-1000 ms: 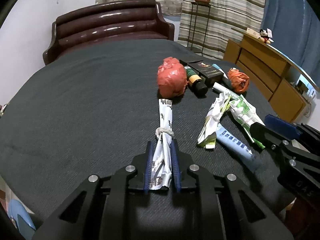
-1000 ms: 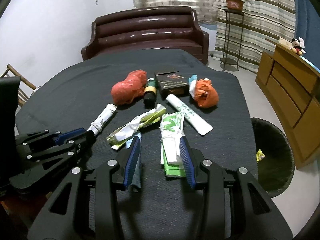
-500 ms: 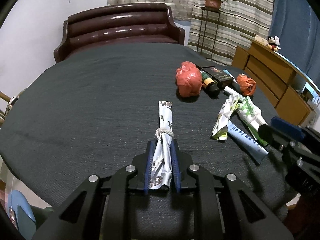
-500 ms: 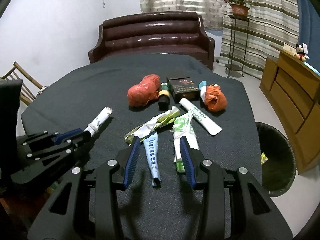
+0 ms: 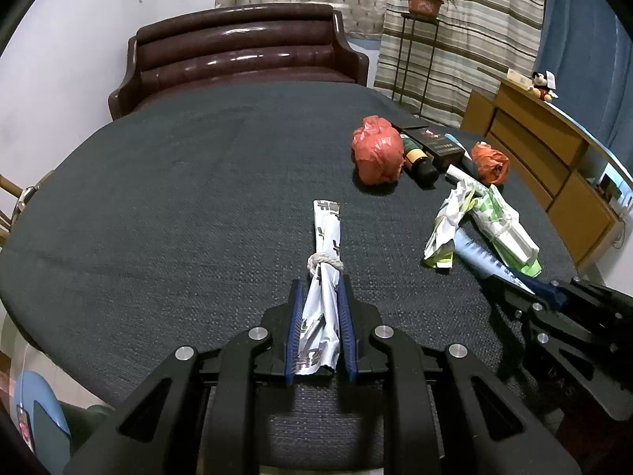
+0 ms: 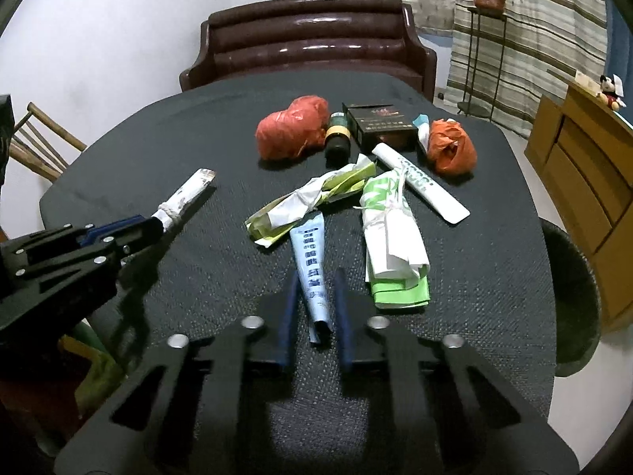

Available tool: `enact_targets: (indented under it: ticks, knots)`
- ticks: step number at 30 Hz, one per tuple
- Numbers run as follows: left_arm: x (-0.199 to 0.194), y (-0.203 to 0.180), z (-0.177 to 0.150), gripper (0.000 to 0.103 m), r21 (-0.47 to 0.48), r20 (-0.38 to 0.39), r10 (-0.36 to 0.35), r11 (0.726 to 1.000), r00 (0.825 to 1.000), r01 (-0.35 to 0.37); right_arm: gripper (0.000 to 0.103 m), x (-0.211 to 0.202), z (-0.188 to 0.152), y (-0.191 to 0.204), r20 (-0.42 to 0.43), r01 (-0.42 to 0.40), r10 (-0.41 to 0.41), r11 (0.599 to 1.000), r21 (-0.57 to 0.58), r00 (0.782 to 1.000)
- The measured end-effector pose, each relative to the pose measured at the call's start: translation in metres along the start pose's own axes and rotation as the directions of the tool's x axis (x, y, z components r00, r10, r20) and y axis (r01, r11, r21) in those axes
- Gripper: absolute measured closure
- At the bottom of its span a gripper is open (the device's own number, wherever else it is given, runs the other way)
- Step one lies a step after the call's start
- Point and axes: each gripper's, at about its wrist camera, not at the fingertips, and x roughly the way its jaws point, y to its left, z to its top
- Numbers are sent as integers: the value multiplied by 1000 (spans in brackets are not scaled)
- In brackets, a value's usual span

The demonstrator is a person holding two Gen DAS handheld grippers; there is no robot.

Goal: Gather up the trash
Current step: 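Close the right tool on the blue-and-white tube, then carry the white wrapper and blue tube over the black trash bin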

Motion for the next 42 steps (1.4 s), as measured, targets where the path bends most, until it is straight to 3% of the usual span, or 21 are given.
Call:
enact_targets:
  ticks: [10, 19, 29, 42]
  knots:
    - [-5, -4, 0, 84, 3, 20, -3, 1000, 1000, 3, 93, -23, 6, -2, 90, 26, -26, 1000, 3, 996]
    - [-22, -24, 14, 84, 35, 76, -44, 999, 996, 41, 93, -49, 22, -29, 169, 63, -72, 996, 58, 983]
    - [-20, -87, 44, 84, 122, 121, -173, 980, 977, 158, 93, -72, 37, -98, 218, 185, -219, 969, 165, 951]
    - [12, -190, 70, 84, 251, 85, -301, 929, 950, 272, 93, -76, 26, -192, 174, 324, -377, 907, 268, 910]
